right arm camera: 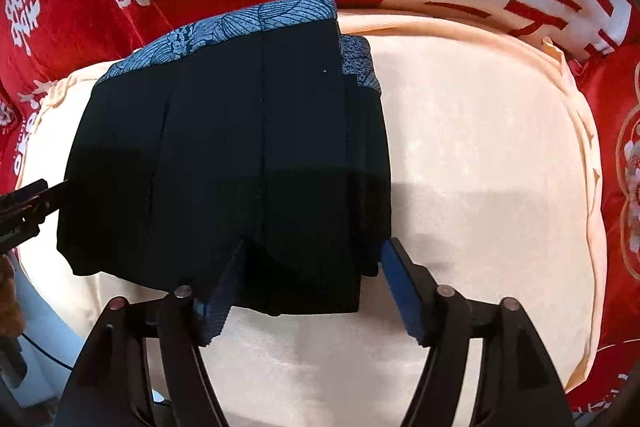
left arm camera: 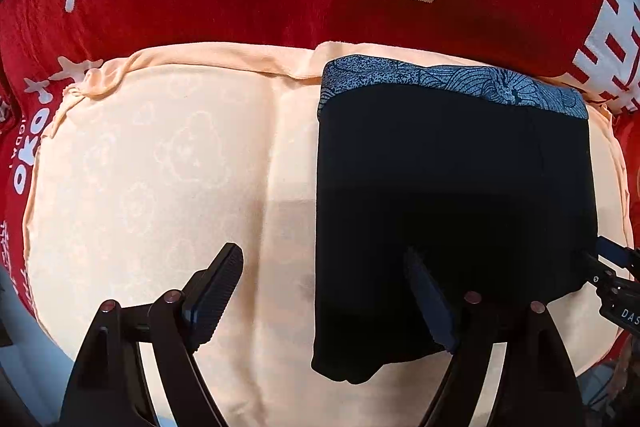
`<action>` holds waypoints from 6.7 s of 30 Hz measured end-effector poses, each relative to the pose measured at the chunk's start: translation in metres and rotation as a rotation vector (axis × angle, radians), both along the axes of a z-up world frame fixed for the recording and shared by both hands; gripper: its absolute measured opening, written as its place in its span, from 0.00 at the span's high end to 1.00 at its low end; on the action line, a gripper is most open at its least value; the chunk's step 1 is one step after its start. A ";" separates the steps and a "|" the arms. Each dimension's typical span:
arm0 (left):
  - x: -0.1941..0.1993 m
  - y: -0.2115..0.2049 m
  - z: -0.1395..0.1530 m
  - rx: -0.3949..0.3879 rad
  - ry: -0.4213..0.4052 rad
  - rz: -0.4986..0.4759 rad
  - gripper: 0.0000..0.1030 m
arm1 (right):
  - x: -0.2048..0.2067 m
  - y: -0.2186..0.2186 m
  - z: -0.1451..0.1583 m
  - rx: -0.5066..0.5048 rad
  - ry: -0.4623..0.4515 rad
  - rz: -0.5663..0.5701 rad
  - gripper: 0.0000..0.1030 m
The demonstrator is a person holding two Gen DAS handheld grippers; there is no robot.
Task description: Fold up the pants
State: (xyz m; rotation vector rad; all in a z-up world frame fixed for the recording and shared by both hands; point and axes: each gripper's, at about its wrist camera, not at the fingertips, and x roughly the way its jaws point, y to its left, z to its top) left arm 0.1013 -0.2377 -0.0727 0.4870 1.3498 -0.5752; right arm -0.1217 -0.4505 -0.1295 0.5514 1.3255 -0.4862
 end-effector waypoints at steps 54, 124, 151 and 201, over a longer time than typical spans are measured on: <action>0.083 -0.022 -0.034 0.012 -0.027 0.127 0.04 | 0.049 -0.100 -0.022 0.077 -0.167 -0.219 0.39; -0.018 0.017 0.022 -0.289 0.352 -0.047 0.38 | -0.034 -0.054 -0.023 0.822 -0.461 -0.102 0.58; -0.031 0.093 -0.008 -0.118 0.156 -0.004 0.12 | -0.078 0.001 -0.041 0.407 -0.188 -0.209 0.32; -0.150 0.137 0.137 0.044 -0.048 -0.094 0.00 | -0.088 0.157 0.123 0.028 0.032 -0.145 0.00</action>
